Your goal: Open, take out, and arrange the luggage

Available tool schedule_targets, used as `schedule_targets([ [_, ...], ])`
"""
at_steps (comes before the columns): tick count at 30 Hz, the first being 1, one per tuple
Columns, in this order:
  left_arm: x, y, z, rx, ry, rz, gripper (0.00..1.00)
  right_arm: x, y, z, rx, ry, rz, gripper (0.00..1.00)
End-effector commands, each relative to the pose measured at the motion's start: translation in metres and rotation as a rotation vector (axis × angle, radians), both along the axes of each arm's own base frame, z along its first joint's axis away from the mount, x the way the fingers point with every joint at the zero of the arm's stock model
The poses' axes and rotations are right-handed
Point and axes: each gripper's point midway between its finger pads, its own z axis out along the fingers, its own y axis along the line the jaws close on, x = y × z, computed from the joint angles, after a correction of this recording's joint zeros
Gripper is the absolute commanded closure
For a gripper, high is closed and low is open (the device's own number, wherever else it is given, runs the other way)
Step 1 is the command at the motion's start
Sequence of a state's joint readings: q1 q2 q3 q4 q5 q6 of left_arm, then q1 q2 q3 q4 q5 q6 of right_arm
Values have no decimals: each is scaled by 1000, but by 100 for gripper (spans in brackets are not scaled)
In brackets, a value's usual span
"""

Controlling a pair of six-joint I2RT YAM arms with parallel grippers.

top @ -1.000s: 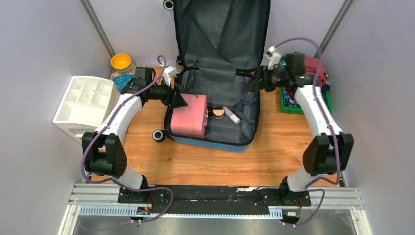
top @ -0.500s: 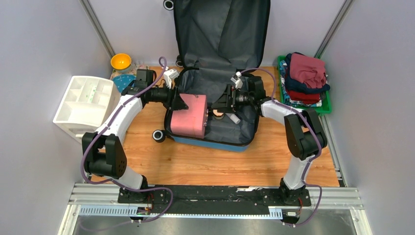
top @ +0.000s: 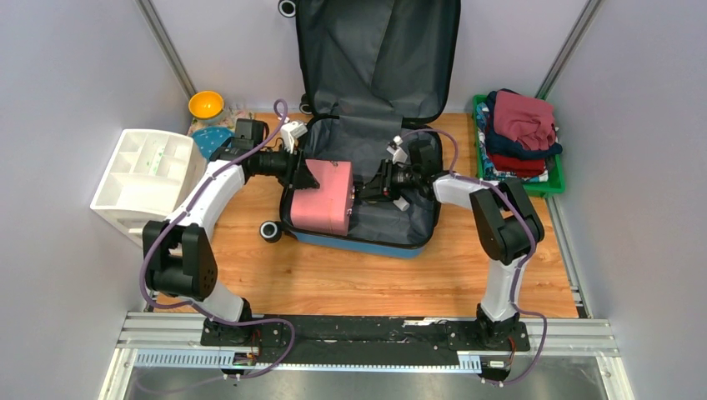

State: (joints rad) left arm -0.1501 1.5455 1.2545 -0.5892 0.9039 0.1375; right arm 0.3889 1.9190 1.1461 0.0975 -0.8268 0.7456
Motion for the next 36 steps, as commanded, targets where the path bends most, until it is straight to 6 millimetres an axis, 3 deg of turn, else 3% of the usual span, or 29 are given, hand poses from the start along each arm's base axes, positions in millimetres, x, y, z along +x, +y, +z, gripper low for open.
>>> schedule_targets([
  [1, 3, -2, 2, 11, -28, -20, 56, -6, 19, -9, 21, -6, 21, 72],
  [14, 3, 0, -4, 28, -15, -13, 56, -4, 34, -26, 88, 50, 4, 74],
  [24, 1, 1, -9, 33, -6, -7, 56, -6, 42, -16, 195, 82, 12, 75],
  [28, 3, 2, -10, 40, -8, -4, 56, -4, 39, -11, 184, 78, -3, 94],
  [36, 12, 11, -23, 110, -1, 51, 58, -7, 18, -2, 15, 6, -53, 100],
])
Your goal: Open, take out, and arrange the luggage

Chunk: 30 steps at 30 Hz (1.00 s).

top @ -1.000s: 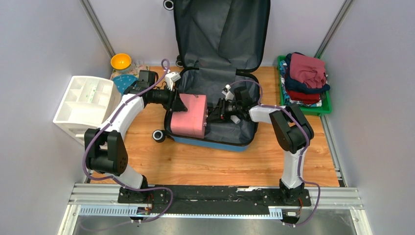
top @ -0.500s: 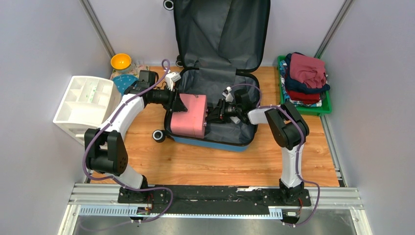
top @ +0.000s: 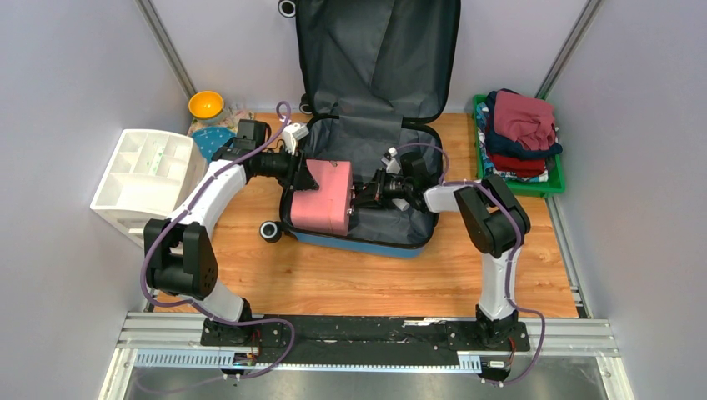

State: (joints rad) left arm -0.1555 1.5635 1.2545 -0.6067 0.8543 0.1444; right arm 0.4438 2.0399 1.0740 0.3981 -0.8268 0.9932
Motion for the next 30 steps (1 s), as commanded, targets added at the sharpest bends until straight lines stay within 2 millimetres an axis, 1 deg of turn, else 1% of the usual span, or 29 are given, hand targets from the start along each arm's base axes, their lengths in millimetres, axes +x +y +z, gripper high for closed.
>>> schedule_targets([
  [1, 11, 9, -12, 74, -27, 32, 59, 0, -13, 28, -108, -123, -18, 100],
  [3, 14, 11, -15, 94, -26, 44, 60, -2, -22, 27, -182, -130, -35, 100],
  [6, 15, 12, -18, 103, -16, 46, 61, -3, -26, 36, -208, -158, -31, 96],
  [7, 16, 12, -21, 105, -10, 48, 61, -8, -27, 36, -218, -139, -23, 94],
  [8, 16, 12, -20, 103, -13, 47, 61, -8, -26, 42, -209, -148, -19, 88],
  [9, 16, 12, -21, 104, -10, 46, 61, -10, -26, 50, -196, -155, -12, 76],
  [11, 16, 12, -21, 103, -7, 46, 61, -13, -25, 60, -176, -172, 3, 67],
  [12, 15, 12, -22, 104, -5, 46, 61, -15, -28, 65, -163, -178, 8, 53],
  [13, 16, 12, -21, 104, -8, 45, 61, -17, -28, 67, -154, -184, 13, 49],
  [14, 15, 12, -22, 104, -6, 43, 61, -17, -30, 67, -146, -183, 14, 46],
  [15, 15, 12, -22, 104, -7, 45, 61, -18, -36, 60, -140, -161, 12, 41],
  [16, 16, 12, -22, 102, -5, 43, 61, -16, -35, 61, -121, -172, 10, 40],
  [17, 15, 11, -22, 100, 0, 42, 61, -15, -36, 59, -108, -147, 0, 38],
  [18, 14, 11, -22, 97, 3, 41, 61, -12, -36, 54, -95, -142, -2, 37],
  [20, 14, 10, -23, 91, 11, 38, 61, -11, -34, 48, -70, -101, -13, 36],
  [21, 14, 10, -22, 89, 10, 40, 61, -7, -30, 48, -42, -114, -17, 36],
  [23, 14, 9, -23, 87, 13, 38, 61, -6, -27, 42, -14, -70, -25, 36],
  [24, 14, 9, -22, 88, 13, 38, 61, -2, -24, 37, 7, -78, -25, 36],
  [26, 14, 10, -22, 88, 13, 39, 61, 0, -21, 36, 41, -68, -26, 36],
  [30, 13, 9, -25, 90, 21, 40, 61, 5, -8, 38, 128, -72, -19, 35],
])
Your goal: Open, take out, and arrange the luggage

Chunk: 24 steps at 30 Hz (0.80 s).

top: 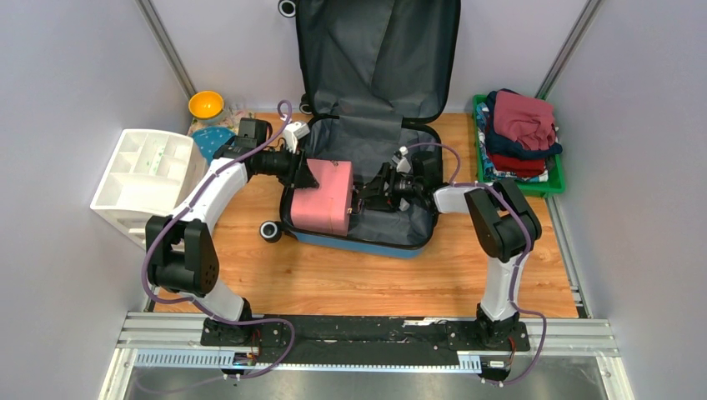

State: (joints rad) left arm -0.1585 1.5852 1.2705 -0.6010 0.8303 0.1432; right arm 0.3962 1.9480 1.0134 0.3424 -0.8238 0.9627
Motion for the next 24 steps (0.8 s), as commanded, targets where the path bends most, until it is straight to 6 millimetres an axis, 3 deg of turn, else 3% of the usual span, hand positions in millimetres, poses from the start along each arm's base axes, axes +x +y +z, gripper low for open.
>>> schedule_targets([
  [1, 6, 9, -21, 72, 26, 31, 61, 7, 19, 27, 158, -71, 24, 35],
  [4, 7, 9, -21, 71, 24, 33, 61, 7, 24, 21, 182, -54, 29, 35],
  [11, 8, 8, -20, 66, 25, 34, 61, 6, 29, 29, 225, -65, 41, 39],
  [13, 8, 9, -20, 69, 24, 33, 61, 6, 27, 27, 205, -55, 34, 39],
  [14, 8, 8, -19, 67, 24, 32, 61, 10, 26, 32, 172, -130, 19, 39],
  [15, 8, 8, -19, 68, 21, 32, 61, 6, 21, 18, 98, -72, 2, 39],
  [16, 8, 9, -19, 69, 21, 32, 61, 5, 17, 17, 67, -78, -8, 38],
  [21, 8, 8, -20, 66, 22, 31, 61, -5, 17, 49, 174, -144, -2, 51],
  [24, 9, 8, -19, 68, 17, 31, 61, -7, 15, 58, 160, -166, 7, 50],
])
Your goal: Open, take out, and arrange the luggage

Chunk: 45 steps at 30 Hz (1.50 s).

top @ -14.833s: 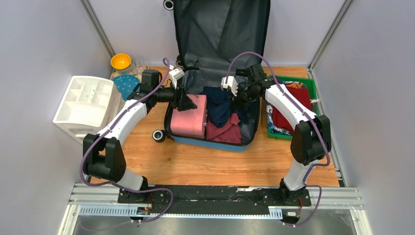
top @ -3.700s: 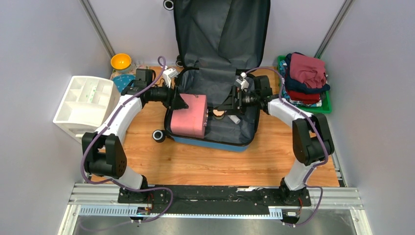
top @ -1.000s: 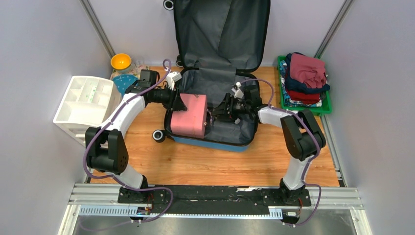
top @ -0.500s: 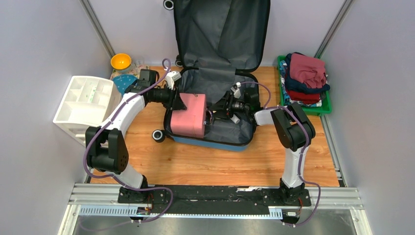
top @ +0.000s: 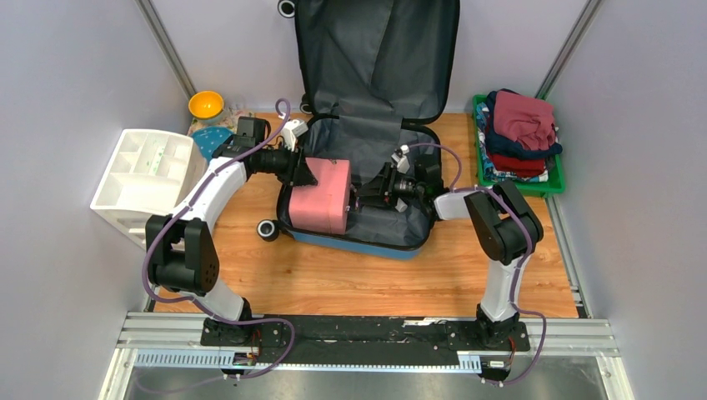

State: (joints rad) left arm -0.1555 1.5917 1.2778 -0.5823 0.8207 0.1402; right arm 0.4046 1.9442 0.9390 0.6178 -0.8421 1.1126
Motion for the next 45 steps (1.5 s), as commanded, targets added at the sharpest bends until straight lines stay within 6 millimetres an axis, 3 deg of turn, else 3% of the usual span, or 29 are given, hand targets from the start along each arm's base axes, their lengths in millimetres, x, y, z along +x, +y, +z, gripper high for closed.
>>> schedule_targets([
  [1, 2, 7, -20, 64, 35, 21, 61, -5, 7, 31, -3, -129, 15, 49],
  [6, 2, 7, -20, 62, 36, 20, 61, -2, 5, 8, -193, -54, -7, 38],
  [9, 2, 7, -21, 62, 39, 22, 61, -2, 4, -11, -257, 19, -24, 37],
  [17, 4, 7, -19, 62, 31, 20, 61, -1, 7, -36, -287, 102, -34, 37],
  [25, 4, 7, -20, 67, 31, 21, 61, 6, 27, -13, -13, 81, -4, 48],
  [28, 2, 8, -21, 71, 33, 21, 61, 9, 26, 3, 54, 55, -7, 55],
  [38, 2, 7, -23, 65, 37, 16, 61, 5, 6, 50, 65, -49, -29, 62],
  [45, 5, 6, -22, 60, 34, 15, 61, 6, 10, 39, 52, -7, -25, 66],
])
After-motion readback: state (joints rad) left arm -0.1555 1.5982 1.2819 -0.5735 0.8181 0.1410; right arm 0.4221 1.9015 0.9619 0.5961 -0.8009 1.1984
